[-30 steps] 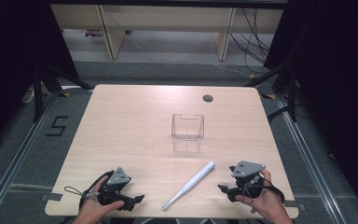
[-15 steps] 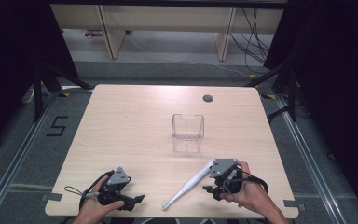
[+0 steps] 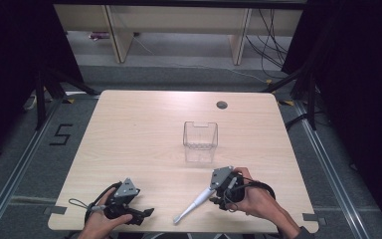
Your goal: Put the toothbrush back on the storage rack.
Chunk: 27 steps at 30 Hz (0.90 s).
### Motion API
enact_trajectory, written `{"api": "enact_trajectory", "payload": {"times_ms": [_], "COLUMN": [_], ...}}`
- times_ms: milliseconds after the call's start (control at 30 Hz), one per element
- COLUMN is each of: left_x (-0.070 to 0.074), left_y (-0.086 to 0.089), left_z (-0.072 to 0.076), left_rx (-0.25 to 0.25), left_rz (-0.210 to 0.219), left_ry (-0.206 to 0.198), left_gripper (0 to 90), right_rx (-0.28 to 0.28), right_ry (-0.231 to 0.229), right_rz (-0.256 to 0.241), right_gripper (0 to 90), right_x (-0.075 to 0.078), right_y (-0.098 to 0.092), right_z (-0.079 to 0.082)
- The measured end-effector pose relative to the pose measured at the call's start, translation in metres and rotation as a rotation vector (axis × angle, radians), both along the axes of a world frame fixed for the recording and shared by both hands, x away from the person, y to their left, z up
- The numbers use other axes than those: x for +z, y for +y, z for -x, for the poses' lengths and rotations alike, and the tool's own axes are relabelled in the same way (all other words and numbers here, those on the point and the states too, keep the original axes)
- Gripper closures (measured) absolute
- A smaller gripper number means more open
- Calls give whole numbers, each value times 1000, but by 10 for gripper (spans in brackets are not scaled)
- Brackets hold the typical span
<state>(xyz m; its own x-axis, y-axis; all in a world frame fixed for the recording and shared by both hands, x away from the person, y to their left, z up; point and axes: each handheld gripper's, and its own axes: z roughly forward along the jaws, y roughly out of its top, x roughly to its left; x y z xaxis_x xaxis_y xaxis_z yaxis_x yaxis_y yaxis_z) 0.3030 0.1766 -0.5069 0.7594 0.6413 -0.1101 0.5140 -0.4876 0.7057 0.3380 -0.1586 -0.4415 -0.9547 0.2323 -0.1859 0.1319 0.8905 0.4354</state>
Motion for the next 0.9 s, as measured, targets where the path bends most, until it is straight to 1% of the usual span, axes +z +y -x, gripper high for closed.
{"api": "enact_trajectory", "payload": {"times_ms": [67,100,133,167,200,233,267,300,367,400,433,467,500,533,567,600,633,667,700,733,767,800,833,867,900], "left_x": [0,0,0,0,0,0,0,0,0,0,0,0,0,0,0,0,0,0,0,0,0,0,0,0,0], "left_y": [0,0,0,-1,-1,0,0,0,-1,-1,0,0,0,0,-1,0,0,0,0,0,0,0,0,0,1], "left_z": [0,-1,-1,0,0,0,0,0,0,0,0,0,0,0,0,0,0,0,0,0,0,0,0,0,0], "left_rx": [-3,-7,-5,0,-3,-12,-10,-1,-2,-2,-11,-11,-11,-2,-1,-6,-8,-8,-10,-10,-4,-6,-7,-7,-7], "left_rz": [2,-6,-6,4,1,-14,-14,0,2,2,-12,-13,-12,1,2,-8,-9,-9,-11,-11,0,-1,-1,-1,-16], "left_ry": [1,-1,-1,3,3,4,4,2,-1,-1,4,4,3,3,1,1,2,2,3,3,3,3,2,2,-3], "left_gripper": [152,152,152,152,152,152,152,152,152,152,152,152,152,152,152,152,152,152,152,152,152,152,152,152,152], "right_rx": [6,-2,21,34,8,43,16,45,58,58,32,67,27,39,30,37,48,72,40,40,63,33,54,54,38], "right_ry": [2,15,11,34,48,42,56,47,49,46,60,48,68,62,62,70,60,56,61,61,58,69,61,61,69], "right_rz": [9,21,23,30,31,36,38,41,48,50,52,56,61,67,78,84,89,87,92,92,99,108,120,120,132], "right_gripper": [409,413,416,418,418,418,418,418,420,420,421,423,423,423,423,421,415,412,412,412,412,412,412,412,412], "right_x": [-1,-3,-4,-5,-6,-7,-8,-9,-10,-11,-12,-13,-13,-14,-15,-15,-16,-17,-17,-17,-18,-19,-19,-19,-19], "right_y": [2,5,6,7,9,11,12,13,16,17,18,20,20,22,23,24,26,27,28,28,31,31,31,31,32], "right_z": [-2,-3,-4,-6,-4,-6,-5,-7,-8,-9,-8,-12,-10,-11,-12,-12,-14,-16,-14,-14,-15,-14,-15,-15,-14]}}
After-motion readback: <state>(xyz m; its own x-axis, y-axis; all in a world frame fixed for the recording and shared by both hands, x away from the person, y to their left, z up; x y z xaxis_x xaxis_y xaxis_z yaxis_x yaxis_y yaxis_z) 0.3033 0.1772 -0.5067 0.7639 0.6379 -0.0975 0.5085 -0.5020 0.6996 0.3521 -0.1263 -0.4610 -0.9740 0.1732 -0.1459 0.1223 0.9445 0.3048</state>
